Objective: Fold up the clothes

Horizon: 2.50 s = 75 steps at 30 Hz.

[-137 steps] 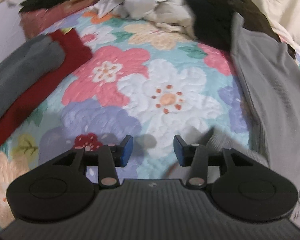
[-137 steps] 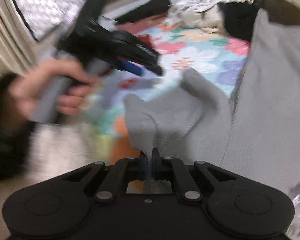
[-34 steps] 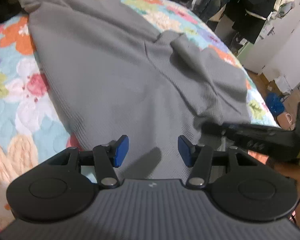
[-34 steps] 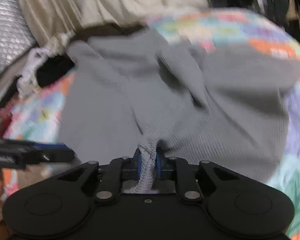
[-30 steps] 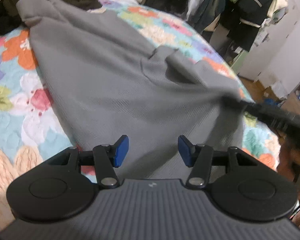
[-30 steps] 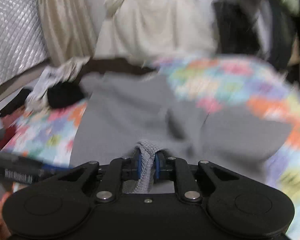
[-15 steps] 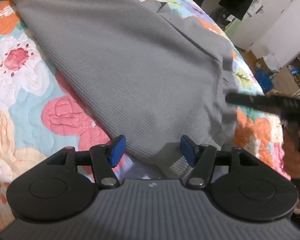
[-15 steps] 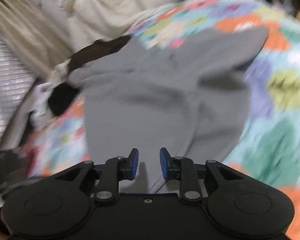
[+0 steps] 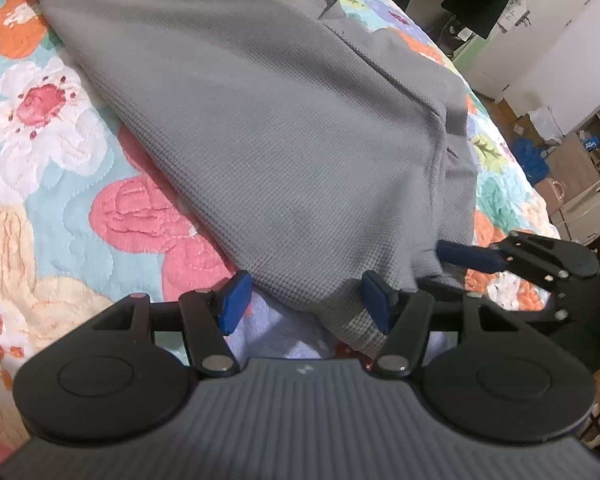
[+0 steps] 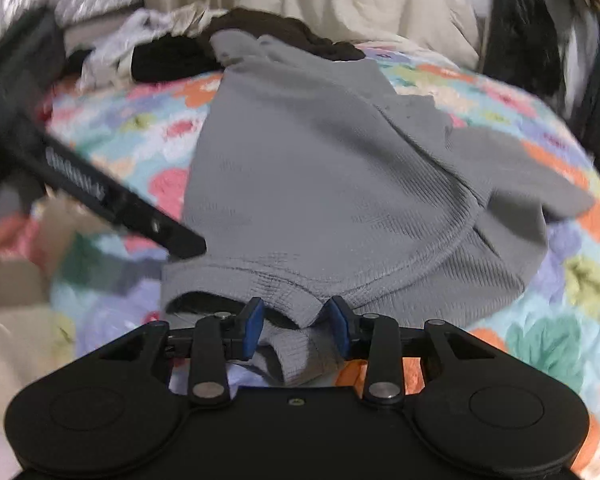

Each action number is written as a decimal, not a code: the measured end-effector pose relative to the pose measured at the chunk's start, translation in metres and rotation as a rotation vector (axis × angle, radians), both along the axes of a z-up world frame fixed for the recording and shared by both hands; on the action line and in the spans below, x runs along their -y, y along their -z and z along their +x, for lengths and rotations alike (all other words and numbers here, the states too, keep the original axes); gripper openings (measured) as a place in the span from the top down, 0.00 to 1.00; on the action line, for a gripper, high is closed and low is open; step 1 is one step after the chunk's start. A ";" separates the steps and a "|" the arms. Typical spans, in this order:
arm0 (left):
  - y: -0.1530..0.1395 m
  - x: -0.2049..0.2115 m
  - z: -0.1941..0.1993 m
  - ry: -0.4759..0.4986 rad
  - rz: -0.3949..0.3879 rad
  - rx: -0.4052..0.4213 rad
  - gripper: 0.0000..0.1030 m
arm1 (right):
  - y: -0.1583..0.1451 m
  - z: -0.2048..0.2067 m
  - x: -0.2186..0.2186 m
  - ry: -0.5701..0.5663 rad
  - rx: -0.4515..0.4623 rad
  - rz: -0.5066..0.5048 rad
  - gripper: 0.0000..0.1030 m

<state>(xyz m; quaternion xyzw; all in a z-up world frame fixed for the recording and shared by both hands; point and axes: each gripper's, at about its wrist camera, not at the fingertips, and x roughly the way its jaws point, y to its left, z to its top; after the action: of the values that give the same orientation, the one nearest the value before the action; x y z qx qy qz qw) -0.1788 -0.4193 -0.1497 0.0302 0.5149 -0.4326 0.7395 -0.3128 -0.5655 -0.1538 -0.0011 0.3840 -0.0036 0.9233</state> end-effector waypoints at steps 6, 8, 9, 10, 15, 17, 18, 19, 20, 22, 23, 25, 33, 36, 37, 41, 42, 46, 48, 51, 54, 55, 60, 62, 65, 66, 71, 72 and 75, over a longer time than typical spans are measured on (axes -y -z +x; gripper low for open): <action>-0.019 0.003 -0.006 0.025 0.008 0.066 0.42 | -0.024 -0.004 0.014 0.082 0.088 0.054 0.96; -0.032 -0.002 -0.005 0.039 -0.005 0.090 0.38 | -0.047 -0.019 0.022 0.111 0.118 0.080 0.96; -0.036 -0.004 -0.003 0.041 -0.015 0.086 0.34 | -0.048 -0.024 0.021 0.102 0.102 0.071 0.96; -0.037 -0.005 0.000 0.041 -0.021 0.075 0.27 | -0.049 -0.029 0.020 0.092 0.086 0.061 0.96; -0.008 0.001 0.008 -0.001 0.046 -0.034 0.27 | -0.014 -0.028 0.021 0.117 -0.038 0.044 0.97; -0.001 -0.002 0.007 -0.009 0.055 -0.053 0.27 | -0.004 -0.027 0.021 0.141 -0.063 0.075 0.97; 0.001 -0.006 0.007 -0.017 0.047 -0.060 0.27 | -0.005 -0.029 0.022 0.134 -0.058 0.091 0.97; 0.002 -0.009 0.009 -0.032 0.033 -0.076 0.27 | -0.007 -0.030 0.022 0.127 -0.052 0.108 0.97; 0.004 -0.014 0.013 -0.052 0.012 -0.103 0.27 | -0.010 -0.031 0.024 0.110 -0.058 0.127 0.96; 0.008 -0.020 0.023 -0.099 -0.035 -0.161 0.27 | -0.013 -0.037 0.032 0.110 -0.064 0.204 0.93; 0.010 -0.022 0.028 -0.122 -0.059 -0.184 0.27 | -0.015 -0.041 0.035 0.110 -0.067 0.243 0.89; 0.016 -0.025 0.036 -0.163 -0.103 -0.225 0.26 | -0.010 -0.045 0.049 0.167 -0.079 0.358 0.64; 0.024 0.004 0.034 -0.092 -0.116 -0.171 0.77 | 0.031 -0.042 0.094 0.322 -0.048 0.894 0.32; 0.015 0.014 0.023 -0.071 -0.058 -0.067 0.96 | 0.046 -0.023 0.093 0.367 -0.015 0.924 0.40; 0.008 0.013 0.019 -0.067 -0.052 -0.032 0.97 | 0.042 -0.015 0.087 0.342 -0.018 0.858 0.51; -0.025 0.001 0.008 -0.073 -0.042 0.067 0.97 | 0.019 -0.003 0.065 0.244 -0.020 0.745 0.77; -0.035 -0.006 0.007 -0.083 -0.051 0.062 0.97 | 0.014 -0.007 0.062 0.231 -0.013 0.785 0.78; -0.063 -0.040 0.009 -0.099 -0.104 -0.065 0.97 | -0.011 -0.032 0.049 0.171 0.012 0.850 0.78; -0.058 -0.048 0.003 -0.078 -0.056 -0.088 0.97 | -0.010 -0.036 0.043 0.142 -0.011 0.861 0.78; -0.024 -0.050 -0.007 -0.077 0.086 -0.103 0.96 | 0.005 -0.030 0.026 0.131 -0.102 0.805 0.78; 0.008 -0.045 -0.016 -0.064 0.177 -0.089 0.96 | 0.021 -0.023 -0.007 0.095 -0.169 0.638 0.78; 0.009 -0.043 -0.020 -0.043 0.184 -0.058 0.96 | 0.024 -0.021 -0.018 0.075 -0.179 0.579 0.77; -0.016 -0.047 -0.016 0.028 0.165 -0.014 0.91 | 0.005 -0.029 -0.005 0.036 -0.204 0.556 0.66; -0.031 -0.056 -0.009 0.037 0.142 0.017 0.87 | -0.009 -0.041 0.009 0.037 -0.193 0.552 0.64; -0.053 -0.071 0.008 0.009 0.086 0.043 0.79 | -0.037 -0.058 0.039 0.055 -0.093 0.521 0.58; -0.058 -0.074 0.015 -0.008 0.065 0.045 0.79 | -0.043 -0.059 0.050 0.072 -0.054 0.506 0.58; -0.072 -0.069 0.050 -0.086 -0.034 0.056 0.66 | -0.054 -0.024 0.088 0.175 0.051 0.353 0.58; -0.071 -0.064 0.057 -0.094 -0.047 0.061 0.66 | -0.049 -0.008 0.092 0.208 0.050 0.330 0.57; -0.054 -0.038 0.072 -0.102 -0.056 0.067 0.66 | -0.034 0.034 0.106 0.287 0.043 0.284 0.53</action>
<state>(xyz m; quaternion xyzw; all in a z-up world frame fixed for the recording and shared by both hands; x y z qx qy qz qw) -0.1066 -0.3816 -0.0954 -0.0023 0.4782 -0.4074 0.7781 -0.2791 -0.6720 -0.1201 0.1839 0.3570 -0.0811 0.9122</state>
